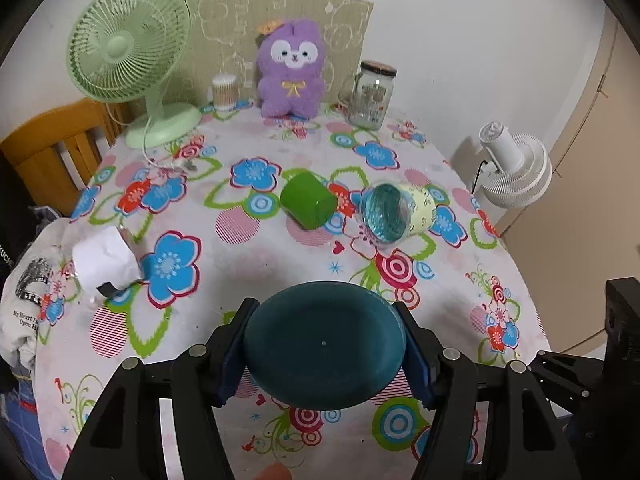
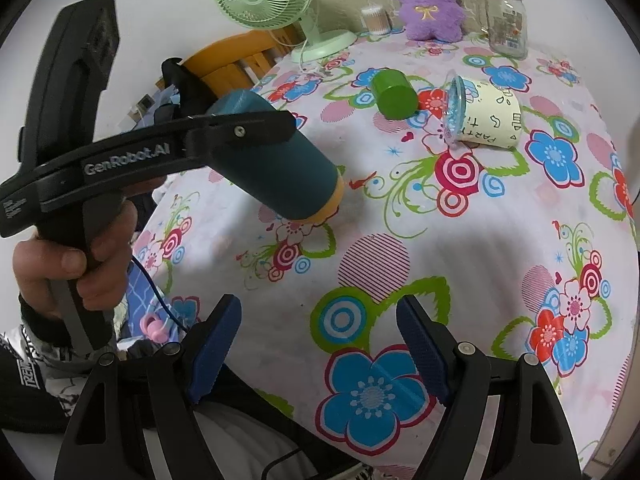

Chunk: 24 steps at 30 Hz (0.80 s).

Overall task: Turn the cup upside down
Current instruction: 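Grasp the teal cup with the left gripper while the right gripper releases it, then rotate the teal cup with the left gripper, yellow rim facing down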

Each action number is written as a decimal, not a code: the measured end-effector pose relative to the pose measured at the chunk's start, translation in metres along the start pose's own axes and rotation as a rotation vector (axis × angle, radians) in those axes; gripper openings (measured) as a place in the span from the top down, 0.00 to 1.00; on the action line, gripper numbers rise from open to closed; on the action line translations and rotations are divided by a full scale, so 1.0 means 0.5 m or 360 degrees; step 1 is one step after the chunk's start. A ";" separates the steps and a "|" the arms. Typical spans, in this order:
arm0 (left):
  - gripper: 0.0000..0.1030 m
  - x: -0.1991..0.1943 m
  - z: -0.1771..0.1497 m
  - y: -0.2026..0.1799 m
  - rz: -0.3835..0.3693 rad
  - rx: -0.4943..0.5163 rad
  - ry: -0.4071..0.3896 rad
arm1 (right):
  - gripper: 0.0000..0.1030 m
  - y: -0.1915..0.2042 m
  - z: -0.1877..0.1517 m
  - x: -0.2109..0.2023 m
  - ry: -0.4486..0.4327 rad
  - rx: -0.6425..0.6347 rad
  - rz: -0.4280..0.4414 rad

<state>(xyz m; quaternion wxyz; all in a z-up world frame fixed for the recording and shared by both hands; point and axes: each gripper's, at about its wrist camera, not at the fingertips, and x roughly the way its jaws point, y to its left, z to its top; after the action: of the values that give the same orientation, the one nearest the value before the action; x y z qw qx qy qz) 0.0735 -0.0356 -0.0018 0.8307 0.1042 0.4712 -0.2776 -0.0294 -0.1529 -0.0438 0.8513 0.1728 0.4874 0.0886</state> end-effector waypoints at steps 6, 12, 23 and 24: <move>0.34 -0.026 -0.002 -0.006 0.0015 0.0028 -0.0066 | 0.20 0.006 0.004 0.003 0.0002 -0.0014 0.0001; 0.34 -0.017 -0.012 -0.004 0.0052 0.0019 -0.0107 | 0.20 0.007 0.001 0.007 0.0012 -0.0014 0.0005; 0.17 0.044 -0.068 -0.017 0.0122 0.0035 -0.0052 | 0.20 0.001 0.002 0.018 0.0038 0.0005 0.0004; 0.17 0.040 -0.067 -0.020 0.0115 0.0044 -0.0064 | 0.20 0.001 0.002 0.018 0.0038 0.0004 0.0006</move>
<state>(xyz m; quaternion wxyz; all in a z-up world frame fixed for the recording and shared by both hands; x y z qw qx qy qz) 0.0519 -0.0366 -0.0356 0.8479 0.1271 0.4465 -0.2559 -0.0237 -0.1498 -0.0504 0.8450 0.1738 0.4974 0.0918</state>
